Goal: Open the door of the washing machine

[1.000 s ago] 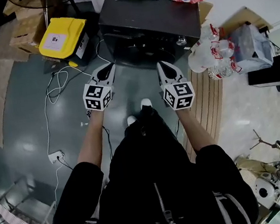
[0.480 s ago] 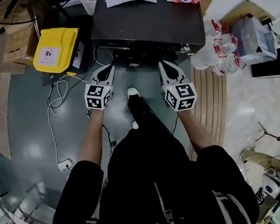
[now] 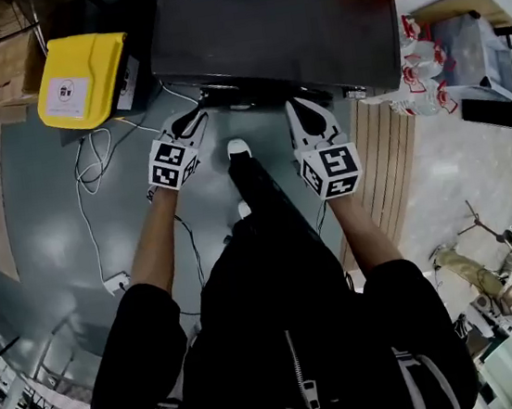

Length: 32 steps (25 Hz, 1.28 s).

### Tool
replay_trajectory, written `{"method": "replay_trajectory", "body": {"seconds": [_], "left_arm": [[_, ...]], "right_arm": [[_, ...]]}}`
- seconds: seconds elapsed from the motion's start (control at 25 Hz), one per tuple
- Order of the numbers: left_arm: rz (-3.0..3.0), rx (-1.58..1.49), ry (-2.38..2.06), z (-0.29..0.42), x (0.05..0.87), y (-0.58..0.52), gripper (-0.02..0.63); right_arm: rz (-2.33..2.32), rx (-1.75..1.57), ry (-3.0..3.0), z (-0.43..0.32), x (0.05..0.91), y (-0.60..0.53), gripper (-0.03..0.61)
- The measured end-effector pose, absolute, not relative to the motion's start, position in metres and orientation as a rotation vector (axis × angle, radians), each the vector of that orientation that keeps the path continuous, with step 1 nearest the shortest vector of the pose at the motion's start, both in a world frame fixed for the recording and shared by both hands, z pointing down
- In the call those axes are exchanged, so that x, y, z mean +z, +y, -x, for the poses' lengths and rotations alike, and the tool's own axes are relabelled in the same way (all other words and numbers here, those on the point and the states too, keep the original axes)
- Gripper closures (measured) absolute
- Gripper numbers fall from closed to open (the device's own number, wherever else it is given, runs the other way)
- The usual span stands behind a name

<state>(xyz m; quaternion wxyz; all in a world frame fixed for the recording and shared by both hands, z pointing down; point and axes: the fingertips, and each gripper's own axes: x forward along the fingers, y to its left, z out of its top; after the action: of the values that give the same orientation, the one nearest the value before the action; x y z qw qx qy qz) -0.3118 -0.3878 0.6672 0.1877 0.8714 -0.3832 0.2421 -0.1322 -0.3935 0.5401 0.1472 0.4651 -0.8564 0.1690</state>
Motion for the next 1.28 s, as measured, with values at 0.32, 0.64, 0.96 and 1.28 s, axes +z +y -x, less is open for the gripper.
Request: {"method": "replay_trajectory", "body": {"seconds": [0.32,0.64,0.96,1.28], "left_arm": [[-2.439,1.048,-0.777,0.316,0.775,-0.390,0.449],[-2.441,1.320,-0.507,0.307,0.860,-0.392,0.463],[-2.532,1.359,-0.473,0.306,0.873,-0.395,0.531],[-2.531,1.392,-0.438,0.303,0.874,-0.371,0.545]], "right_arm": [[-1.301,0.570,-2.400,0.120,0.582,-0.392,0.574],[-1.290,0.616,-2.345,0.106,0.609,-0.380,0.574],[-1.318,0.664,-2.307,0.090,0.625,-0.360,0.574],[-1.402,0.691,-2.298,0.066,0.629,-0.344,0.574]]}}
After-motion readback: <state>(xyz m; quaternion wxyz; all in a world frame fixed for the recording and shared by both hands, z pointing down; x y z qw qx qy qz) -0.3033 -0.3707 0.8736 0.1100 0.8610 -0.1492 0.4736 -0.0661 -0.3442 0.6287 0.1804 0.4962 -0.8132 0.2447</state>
